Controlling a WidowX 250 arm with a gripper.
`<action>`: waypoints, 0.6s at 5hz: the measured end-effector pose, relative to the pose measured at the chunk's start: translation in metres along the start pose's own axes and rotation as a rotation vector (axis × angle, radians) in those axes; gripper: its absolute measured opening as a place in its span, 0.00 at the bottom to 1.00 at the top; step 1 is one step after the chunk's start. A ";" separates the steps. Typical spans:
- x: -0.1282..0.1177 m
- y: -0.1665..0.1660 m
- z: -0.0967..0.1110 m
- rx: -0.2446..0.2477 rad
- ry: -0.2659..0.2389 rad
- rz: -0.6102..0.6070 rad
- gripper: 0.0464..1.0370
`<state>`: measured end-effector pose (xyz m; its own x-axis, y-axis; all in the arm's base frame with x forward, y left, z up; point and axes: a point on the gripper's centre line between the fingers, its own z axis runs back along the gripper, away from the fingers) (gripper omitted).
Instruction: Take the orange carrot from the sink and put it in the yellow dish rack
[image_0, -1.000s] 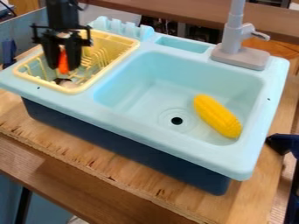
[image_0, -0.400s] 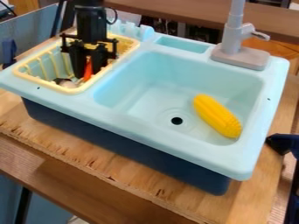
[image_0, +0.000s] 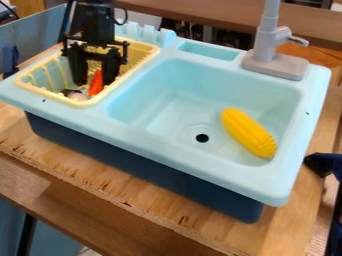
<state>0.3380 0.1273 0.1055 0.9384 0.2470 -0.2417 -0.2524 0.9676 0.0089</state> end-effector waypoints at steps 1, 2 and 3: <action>-0.004 0.003 0.011 -0.004 -0.017 -0.010 0.97; -0.015 0.005 0.040 0.004 -0.093 0.009 0.96; -0.027 0.006 0.065 0.030 -0.126 0.022 0.96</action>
<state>0.3260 0.1299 0.1750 0.9555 0.2708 -0.1171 -0.2676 0.9626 0.0424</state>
